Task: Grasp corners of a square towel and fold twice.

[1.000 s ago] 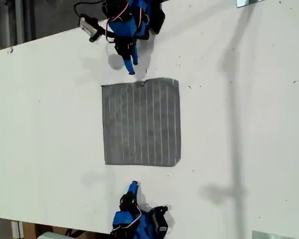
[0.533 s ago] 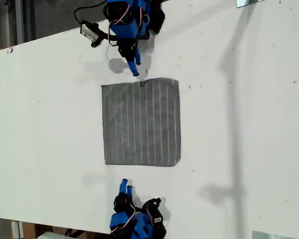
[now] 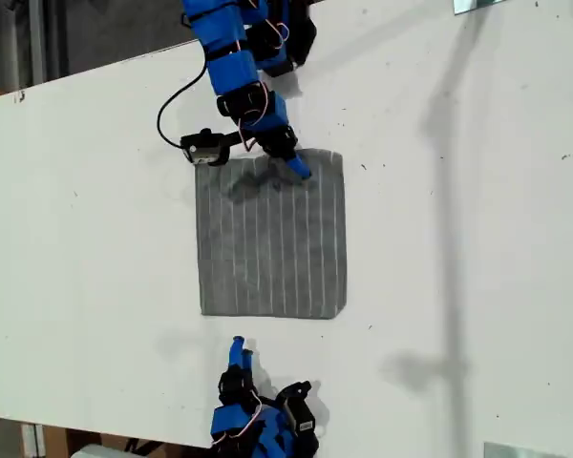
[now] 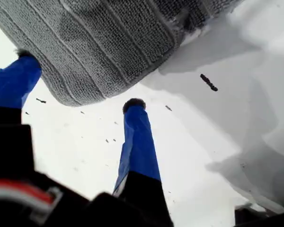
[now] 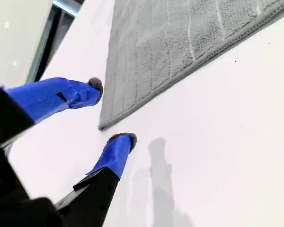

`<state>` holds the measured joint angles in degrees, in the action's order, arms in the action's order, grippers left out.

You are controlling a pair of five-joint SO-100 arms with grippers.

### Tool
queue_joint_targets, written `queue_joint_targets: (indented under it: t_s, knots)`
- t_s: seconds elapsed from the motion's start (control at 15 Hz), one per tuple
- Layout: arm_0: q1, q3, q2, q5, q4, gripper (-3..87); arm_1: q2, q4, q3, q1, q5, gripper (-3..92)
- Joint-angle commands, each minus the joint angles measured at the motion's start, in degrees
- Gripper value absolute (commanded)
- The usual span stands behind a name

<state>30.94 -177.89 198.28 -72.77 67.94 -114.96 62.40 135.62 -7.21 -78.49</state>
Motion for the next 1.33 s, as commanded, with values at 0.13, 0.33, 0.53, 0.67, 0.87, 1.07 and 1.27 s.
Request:
queue_joint_targets:
  t_s: [0.13,0.33,0.53,0.67,0.87,1.07,1.27]
  knots:
    - [0.44,-0.18,0.18,-0.44,0.44,17.8,6.24,-8.88,-0.18,-8.53,-7.29,35.8]
    - [0.35,-0.18,0.18,-0.79,0.79,17.7,12.66,-18.11,-0.26,-11.07,-10.81,34.7]
    - [0.18,-0.18,0.18,-0.88,0.97,17.5,22.06,-20.21,-5.98,-12.13,-10.99,19.8]
    - [0.09,-0.18,0.18,-0.70,0.97,17.5,26.98,-20.04,-9.58,-12.57,-10.99,5.7]
    - [-4.83,4.13,-2.64,-4.57,4.13,16.0,27.42,-19.69,-10.63,-12.57,-10.28,-0.1]
    - [-20.57,21.71,-29.62,-12.83,0.97,15.1,27.25,-19.16,-11.16,-12.13,-9.67,-0.1]
    - [-34.19,46.32,-73.56,-13.89,-9.05,19.7,26.98,-18.63,-11.16,-12.57,-9.49,-0.1]
